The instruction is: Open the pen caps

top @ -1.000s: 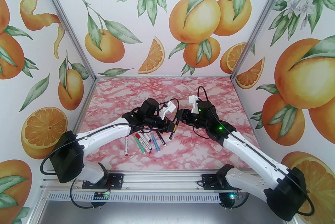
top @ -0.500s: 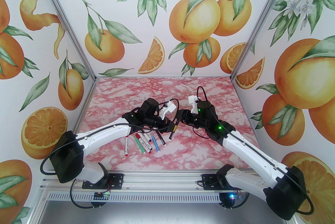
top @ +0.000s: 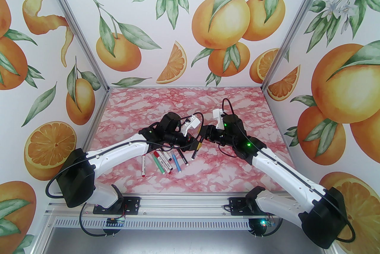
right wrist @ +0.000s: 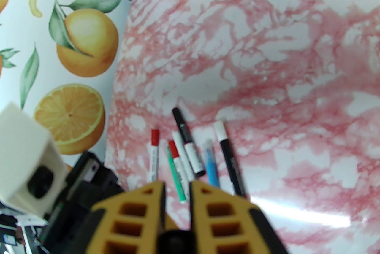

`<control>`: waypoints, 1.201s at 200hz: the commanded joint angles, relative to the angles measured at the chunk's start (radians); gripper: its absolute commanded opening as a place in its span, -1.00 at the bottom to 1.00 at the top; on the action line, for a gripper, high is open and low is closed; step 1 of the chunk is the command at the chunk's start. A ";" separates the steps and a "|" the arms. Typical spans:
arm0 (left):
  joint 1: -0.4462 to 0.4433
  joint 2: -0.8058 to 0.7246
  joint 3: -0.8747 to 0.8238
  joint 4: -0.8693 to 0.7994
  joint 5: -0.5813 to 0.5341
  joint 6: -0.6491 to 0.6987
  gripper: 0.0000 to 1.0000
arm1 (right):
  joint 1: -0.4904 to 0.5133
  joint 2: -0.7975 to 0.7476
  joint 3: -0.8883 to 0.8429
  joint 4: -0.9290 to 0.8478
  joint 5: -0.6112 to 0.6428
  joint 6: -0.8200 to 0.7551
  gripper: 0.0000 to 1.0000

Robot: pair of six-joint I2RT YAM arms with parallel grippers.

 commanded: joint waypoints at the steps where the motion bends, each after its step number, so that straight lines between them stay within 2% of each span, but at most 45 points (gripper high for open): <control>1: -0.006 -0.008 0.012 0.047 0.009 -0.001 -0.47 | 0.009 -0.014 -0.008 -0.012 0.006 0.007 -0.76; 15: -0.005 -0.007 -0.006 0.078 0.023 -0.016 -0.35 | 0.008 -0.029 -0.008 -0.008 0.012 0.012 -0.77; 50: -0.020 -0.004 -0.038 0.148 0.028 -0.051 -0.28 | 0.009 -0.045 -0.020 0.026 -0.017 0.036 -0.78; 73: -0.029 0.004 -0.041 0.166 0.036 -0.065 -0.37 | 0.008 -0.053 -0.046 0.079 -0.040 0.067 -0.78; 105: -0.036 -0.012 -0.059 0.189 0.011 -0.077 -0.71 | 0.008 -0.055 -0.060 0.084 -0.030 0.070 -0.79; 116: -0.039 -0.021 -0.069 0.191 -0.008 -0.076 -0.77 | 0.009 -0.057 -0.064 0.078 -0.015 0.067 -0.79; 136: -0.065 -0.025 -0.060 0.118 -0.096 -0.034 -0.82 | 0.007 -0.059 -0.057 0.062 0.042 0.064 -0.79; 153: -0.096 -0.031 -0.058 0.049 -0.228 -0.009 -0.90 | 0.008 -0.056 -0.033 0.033 0.098 0.059 -0.79; 199: -0.203 -0.053 -0.048 -0.098 -0.575 0.056 -0.95 | 0.008 -0.095 -0.015 -0.020 0.307 0.104 -0.85; 220: -0.240 -0.031 -0.037 -0.127 -0.593 0.062 -0.96 | 0.007 -0.107 -0.012 -0.025 0.380 0.117 -0.86; 240: -0.242 -0.021 -0.055 -0.077 -0.472 0.042 -0.98 | 0.008 -0.119 -0.036 0.040 0.393 0.126 -0.86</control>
